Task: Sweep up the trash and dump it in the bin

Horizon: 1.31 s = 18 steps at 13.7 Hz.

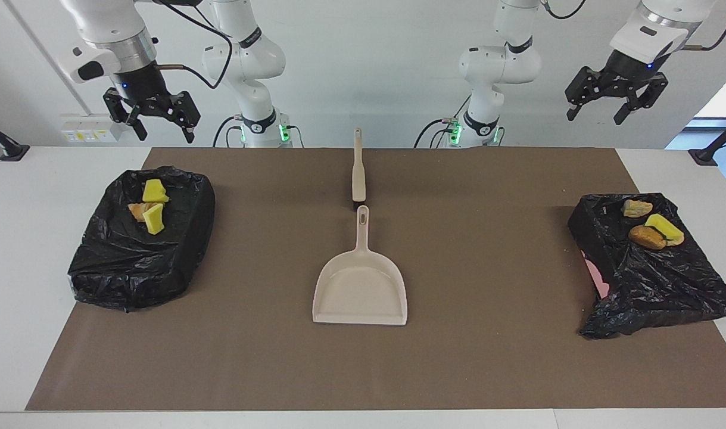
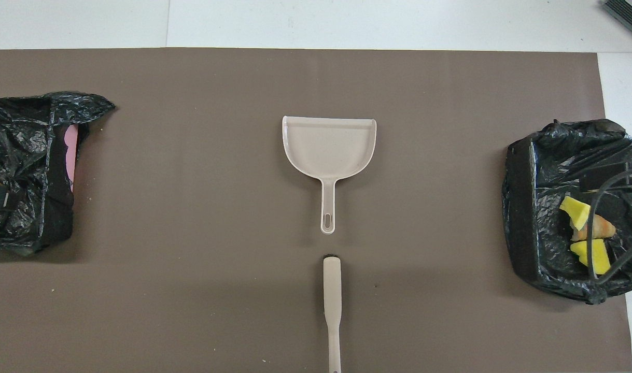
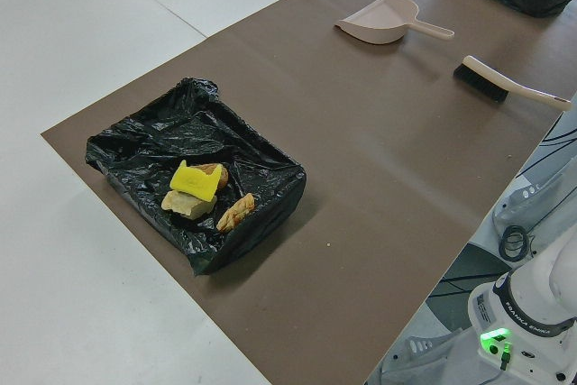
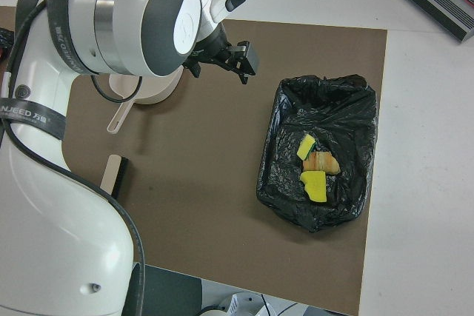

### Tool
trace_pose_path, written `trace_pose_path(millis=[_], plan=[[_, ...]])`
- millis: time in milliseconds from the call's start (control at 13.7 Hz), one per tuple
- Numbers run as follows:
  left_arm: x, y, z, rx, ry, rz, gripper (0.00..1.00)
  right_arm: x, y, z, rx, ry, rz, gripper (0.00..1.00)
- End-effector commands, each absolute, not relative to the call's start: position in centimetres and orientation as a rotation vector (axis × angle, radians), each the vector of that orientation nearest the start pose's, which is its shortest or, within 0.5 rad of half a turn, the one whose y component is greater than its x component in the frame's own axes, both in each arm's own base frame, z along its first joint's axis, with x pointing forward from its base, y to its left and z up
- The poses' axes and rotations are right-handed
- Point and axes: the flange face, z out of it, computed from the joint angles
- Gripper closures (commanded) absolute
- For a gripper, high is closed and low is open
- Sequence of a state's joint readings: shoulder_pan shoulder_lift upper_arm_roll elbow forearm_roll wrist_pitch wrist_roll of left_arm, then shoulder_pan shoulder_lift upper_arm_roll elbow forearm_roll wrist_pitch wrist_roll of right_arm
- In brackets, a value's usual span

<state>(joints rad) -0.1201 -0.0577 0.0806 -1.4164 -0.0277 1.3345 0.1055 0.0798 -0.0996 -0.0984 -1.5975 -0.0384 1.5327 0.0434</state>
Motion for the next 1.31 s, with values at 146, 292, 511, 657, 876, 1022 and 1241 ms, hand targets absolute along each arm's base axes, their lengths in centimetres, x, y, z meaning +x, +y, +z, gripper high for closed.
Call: trace_pose_path(millis=[146,292,511,657,876,1022,1241], plan=[[50.1,-2.5,71.4,-3.176,0.287,0.053,0.00,51.5,-1.8,66.4,-3.156,0.079,-0.048,0.00],[49.9,-2.7,71.5,-3.177,0.293,0.056,0.00,51.5,-1.8,66.4,-3.156,0.082,-0.048,0.00],[50.0,-2.5,71.5,-3.174,0.285,0.051,0.00,51.5,-1.8,66.4,-3.156,0.082,-0.048,0.00],[50.1,-2.4,71.6,-3.174,0.283,0.039,0.00,51.5,-1.8,66.4,-3.156,0.082,-0.045,0.00],[50.0,-2.3,71.5,-3.173,0.280,0.046,0.00,51.5,-1.9,66.4,-3.156,0.082,-0.048,0.00],[49.9,-3.3,71.6,-3.168,0.307,0.049,0.00,51.5,-1.8,66.4,-3.156,0.082,-0.048,0.00],[49.9,-3.1,71.5,-3.168,0.299,0.049,0.00,51.5,-1.7,66.4,-3.157,0.077,-0.045,0.00]])
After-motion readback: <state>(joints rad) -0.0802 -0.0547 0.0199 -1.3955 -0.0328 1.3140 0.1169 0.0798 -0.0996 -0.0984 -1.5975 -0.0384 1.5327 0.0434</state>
